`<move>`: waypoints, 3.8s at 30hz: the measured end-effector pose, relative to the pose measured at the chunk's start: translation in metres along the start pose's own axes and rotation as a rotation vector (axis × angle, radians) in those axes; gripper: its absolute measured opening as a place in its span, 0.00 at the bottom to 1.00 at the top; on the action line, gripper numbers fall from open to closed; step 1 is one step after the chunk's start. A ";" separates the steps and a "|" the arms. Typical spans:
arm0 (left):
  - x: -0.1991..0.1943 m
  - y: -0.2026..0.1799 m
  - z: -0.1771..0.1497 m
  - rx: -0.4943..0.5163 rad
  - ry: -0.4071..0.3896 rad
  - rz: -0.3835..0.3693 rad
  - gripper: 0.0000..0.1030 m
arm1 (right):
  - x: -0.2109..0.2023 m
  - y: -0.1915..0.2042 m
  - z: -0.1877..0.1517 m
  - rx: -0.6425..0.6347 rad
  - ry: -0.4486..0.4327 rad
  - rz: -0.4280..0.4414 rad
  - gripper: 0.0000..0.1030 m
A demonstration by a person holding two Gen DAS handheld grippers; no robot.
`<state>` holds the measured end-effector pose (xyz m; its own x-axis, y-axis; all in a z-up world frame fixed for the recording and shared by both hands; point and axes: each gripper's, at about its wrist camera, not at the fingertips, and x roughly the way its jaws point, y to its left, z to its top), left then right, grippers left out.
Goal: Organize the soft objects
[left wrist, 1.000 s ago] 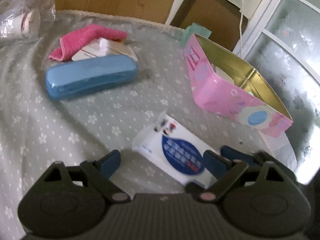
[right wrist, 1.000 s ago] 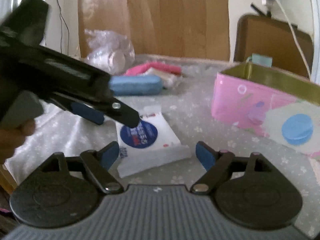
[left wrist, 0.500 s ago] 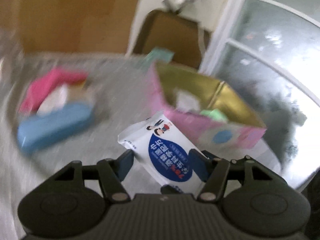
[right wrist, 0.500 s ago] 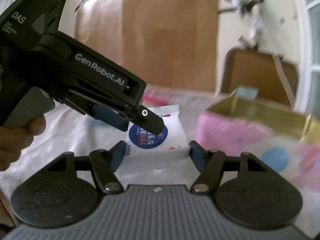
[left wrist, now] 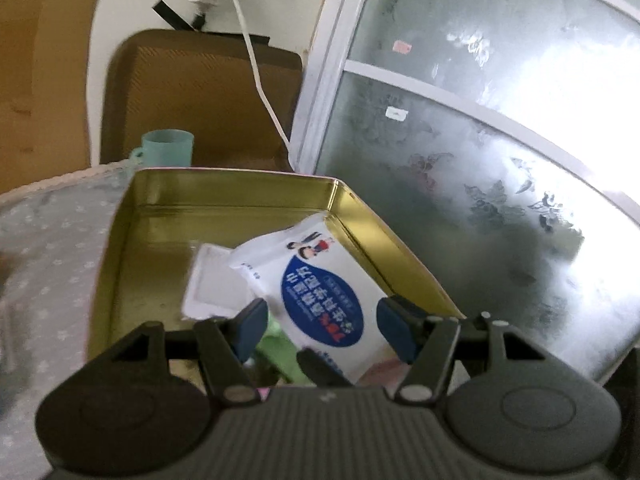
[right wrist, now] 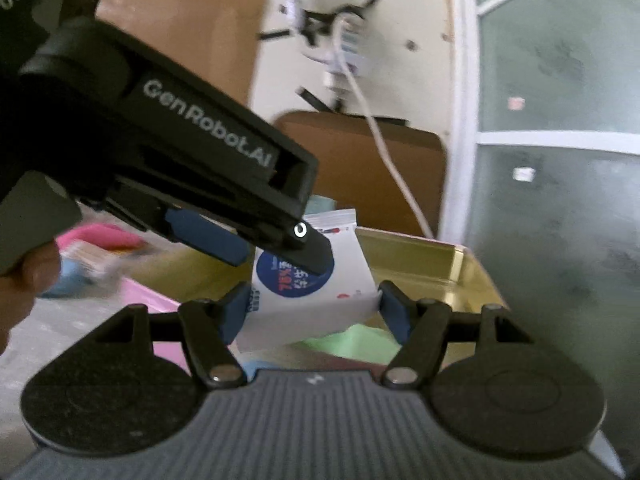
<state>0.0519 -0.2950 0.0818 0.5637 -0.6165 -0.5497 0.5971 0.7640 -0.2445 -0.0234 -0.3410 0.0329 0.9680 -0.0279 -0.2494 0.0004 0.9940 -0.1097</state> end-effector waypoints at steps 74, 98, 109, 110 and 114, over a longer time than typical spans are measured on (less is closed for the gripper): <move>-0.226 0.251 -0.172 -0.466 -0.231 0.545 0.74 | -0.063 0.192 -0.022 -0.253 0.236 0.677 0.21; -0.175 0.148 -0.164 -0.322 0.071 0.296 0.38 | -0.052 0.188 -0.029 -0.195 0.235 0.652 0.35; -0.184 0.091 -0.093 -0.158 -0.094 0.163 0.31 | -0.070 0.138 0.008 -0.117 -0.065 0.456 0.25; -0.181 0.084 -0.083 -0.132 -0.109 0.148 0.31 | -0.070 0.131 0.012 -0.113 -0.093 0.428 0.25; -0.153 0.053 -0.047 -0.007 -0.155 0.095 0.32 | -0.057 0.101 0.028 -0.096 -0.169 0.297 0.25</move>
<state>-0.0292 -0.1515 0.1155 0.6990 -0.5631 -0.4408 0.5332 0.8212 -0.2036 -0.0716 -0.2357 0.0626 0.9502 0.2867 -0.1224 -0.3031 0.9413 -0.1484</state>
